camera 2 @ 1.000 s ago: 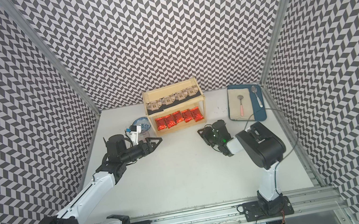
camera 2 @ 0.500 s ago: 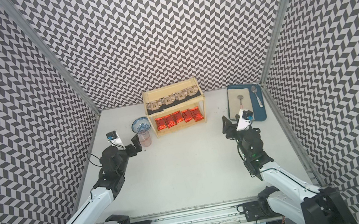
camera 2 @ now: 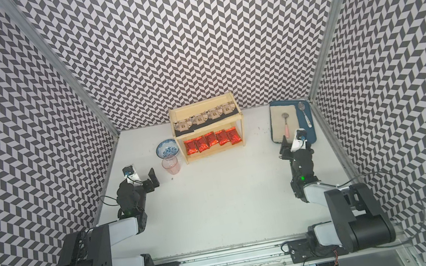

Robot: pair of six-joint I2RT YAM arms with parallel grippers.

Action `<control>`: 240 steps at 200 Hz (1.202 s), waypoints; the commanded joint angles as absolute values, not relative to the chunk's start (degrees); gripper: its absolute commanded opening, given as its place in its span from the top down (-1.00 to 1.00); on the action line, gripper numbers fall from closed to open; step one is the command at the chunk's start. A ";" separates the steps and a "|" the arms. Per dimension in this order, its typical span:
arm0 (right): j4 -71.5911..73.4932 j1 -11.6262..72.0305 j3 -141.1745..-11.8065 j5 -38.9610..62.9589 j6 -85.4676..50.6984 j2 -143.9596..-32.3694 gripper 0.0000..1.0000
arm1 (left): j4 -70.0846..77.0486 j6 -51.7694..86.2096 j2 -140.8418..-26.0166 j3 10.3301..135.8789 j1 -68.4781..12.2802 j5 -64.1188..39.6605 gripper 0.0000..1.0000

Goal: Place the tea bags on the shelf by color
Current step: Reset both arms

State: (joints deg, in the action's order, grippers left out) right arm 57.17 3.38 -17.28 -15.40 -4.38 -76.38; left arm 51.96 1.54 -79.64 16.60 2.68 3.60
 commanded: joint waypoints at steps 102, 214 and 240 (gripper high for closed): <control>88.51 1.60 -5.32 -12.66 -3.74 -88.53 -0.43 | 68.73 0.10 -88.78 15.65 -0.24 0.89 -0.99; 71.03 2.90 -16.07 -4.74 0.82 -89.60 -0.99 | 66.97 0.09 -89.95 17.21 -0.35 1.21 -0.99; 69.07 2.61 -16.71 -3.60 0.70 -89.24 -0.99 | 67.32 0.09 -89.55 16.88 -0.35 1.23 -0.99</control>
State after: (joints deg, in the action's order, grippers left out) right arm 69.65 2.50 -15.90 -6.35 -0.10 -89.14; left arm 67.26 0.89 -89.58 16.23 -0.01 0.78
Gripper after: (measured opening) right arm 0.995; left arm 0.993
